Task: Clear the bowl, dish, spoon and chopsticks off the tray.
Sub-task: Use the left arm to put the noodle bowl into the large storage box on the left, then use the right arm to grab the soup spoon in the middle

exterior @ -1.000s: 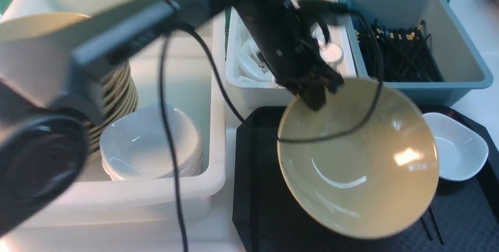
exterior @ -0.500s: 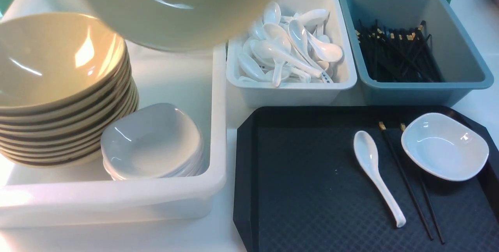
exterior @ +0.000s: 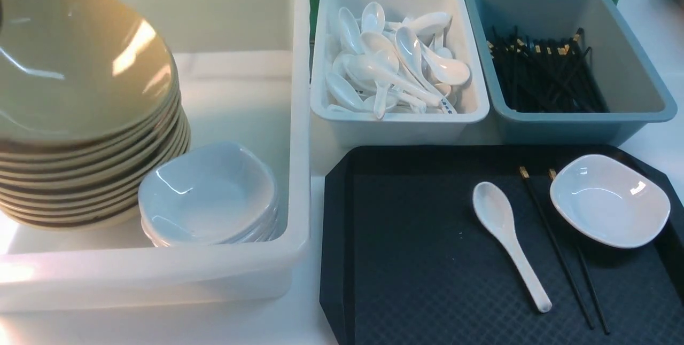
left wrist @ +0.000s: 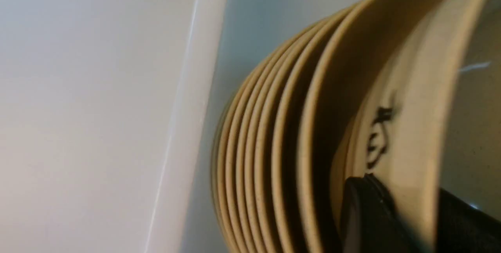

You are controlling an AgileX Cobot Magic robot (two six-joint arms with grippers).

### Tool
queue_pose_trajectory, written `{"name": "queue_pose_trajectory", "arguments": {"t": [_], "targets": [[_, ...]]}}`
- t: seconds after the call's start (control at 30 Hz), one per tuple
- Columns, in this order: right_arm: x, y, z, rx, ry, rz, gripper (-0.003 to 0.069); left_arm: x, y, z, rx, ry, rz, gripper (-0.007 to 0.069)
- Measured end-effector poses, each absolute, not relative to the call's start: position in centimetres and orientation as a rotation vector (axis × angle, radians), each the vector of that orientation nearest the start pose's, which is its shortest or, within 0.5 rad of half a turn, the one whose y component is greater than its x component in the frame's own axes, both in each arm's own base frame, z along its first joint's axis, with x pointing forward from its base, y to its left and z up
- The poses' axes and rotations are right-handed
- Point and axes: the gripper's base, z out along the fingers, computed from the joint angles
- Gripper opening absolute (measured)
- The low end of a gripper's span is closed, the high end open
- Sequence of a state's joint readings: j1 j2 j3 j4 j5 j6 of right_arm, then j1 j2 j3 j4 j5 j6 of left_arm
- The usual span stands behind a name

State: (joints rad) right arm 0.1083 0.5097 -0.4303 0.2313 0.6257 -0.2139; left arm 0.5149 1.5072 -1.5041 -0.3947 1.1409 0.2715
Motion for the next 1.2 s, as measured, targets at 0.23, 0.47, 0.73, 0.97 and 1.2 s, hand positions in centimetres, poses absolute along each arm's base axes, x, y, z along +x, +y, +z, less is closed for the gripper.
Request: {"name": "queue_pose_trajectory", "arguments": {"t": [0.23, 0.47, 0.73, 0.97, 1.2], "targets": [[9.5, 2.2, 25.3, -0.205, 2.183, 0.194, 0.0060, 28.4, 12.1, 38.4, -0.386, 2.448, -0.183, 0.0331], [10.2, 2.4, 24.6, -0.191, 2.262, 0.226, 0.0076, 24.0, 10.1, 42.8, -0.367, 2.336, -0.080, 0.0406], [13.4, 3.4, 24.1, -0.210, 2.424, 0.312, 0.0197, 17.5, 5.3, 47.4, -0.232, 2.112, -0.049, 0.0157], [16.6, 5.3, 24.1, -0.356, 2.500, 0.334, 0.0309, 17.4, 1.6, 43.9, 0.016, 2.115, -0.098, -0.0001], [21.5, 7.7, 21.5, -0.471, 2.610, 0.324, 0.0343, 17.2, 3.0, 39.1, -0.003, 2.063, 0.219, -0.0011]]}}
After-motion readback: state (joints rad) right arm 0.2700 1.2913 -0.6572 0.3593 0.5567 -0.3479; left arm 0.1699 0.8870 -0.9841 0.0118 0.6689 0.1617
